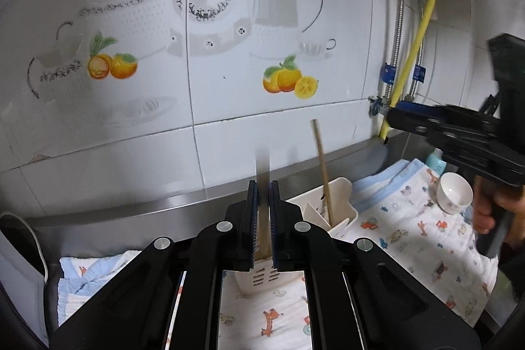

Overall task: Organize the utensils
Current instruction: 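Drop the chopsticks into the cream holder by opening both tools, then lower the left tool onto a chopstick while the right tool grasps another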

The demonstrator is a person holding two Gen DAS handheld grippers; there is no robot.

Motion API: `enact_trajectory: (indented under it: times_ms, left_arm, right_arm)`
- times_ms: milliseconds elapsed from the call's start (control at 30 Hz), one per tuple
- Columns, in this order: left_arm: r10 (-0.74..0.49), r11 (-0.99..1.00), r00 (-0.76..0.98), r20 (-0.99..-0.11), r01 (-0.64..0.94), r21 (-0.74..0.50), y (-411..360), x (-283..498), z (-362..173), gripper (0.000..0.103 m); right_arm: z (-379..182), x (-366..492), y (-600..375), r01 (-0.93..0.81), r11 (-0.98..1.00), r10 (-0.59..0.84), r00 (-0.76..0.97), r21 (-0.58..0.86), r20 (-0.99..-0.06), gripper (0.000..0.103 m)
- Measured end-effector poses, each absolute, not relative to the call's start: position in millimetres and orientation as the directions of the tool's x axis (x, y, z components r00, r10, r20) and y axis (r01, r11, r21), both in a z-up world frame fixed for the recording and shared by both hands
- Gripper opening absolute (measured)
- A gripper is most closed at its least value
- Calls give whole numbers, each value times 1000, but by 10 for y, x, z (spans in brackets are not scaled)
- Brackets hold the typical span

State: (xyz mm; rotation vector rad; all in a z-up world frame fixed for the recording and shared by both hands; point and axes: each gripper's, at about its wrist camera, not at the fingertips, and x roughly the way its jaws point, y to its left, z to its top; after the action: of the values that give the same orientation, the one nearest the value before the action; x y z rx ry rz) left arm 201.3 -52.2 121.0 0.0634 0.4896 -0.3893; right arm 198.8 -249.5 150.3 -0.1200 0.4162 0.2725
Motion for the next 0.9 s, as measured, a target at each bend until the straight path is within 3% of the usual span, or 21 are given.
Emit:
enact_trajectory:
  times_ms: [200, 467, 900]
  left_arm:
    - [-356, 922, 822, -446, 387, -21, -540, 1888, 1306, 9]
    - [-354, 916, 838, -416, 401, 28, -503, 1329, 1385, 17]
    - [-365, 914, 751, -550, 401, -59, -346, 510, 496, 17]
  right_arm:
    - [1449, 1459, -2556, -320, 945, 259, 864, -73, -433, 38]
    - [834, 757, -2699, -357, 934, 290, 792, -23, -537, 38]
    - [-382, 101, -2948, -305, 952, 215, 648, 10, -731, 24]
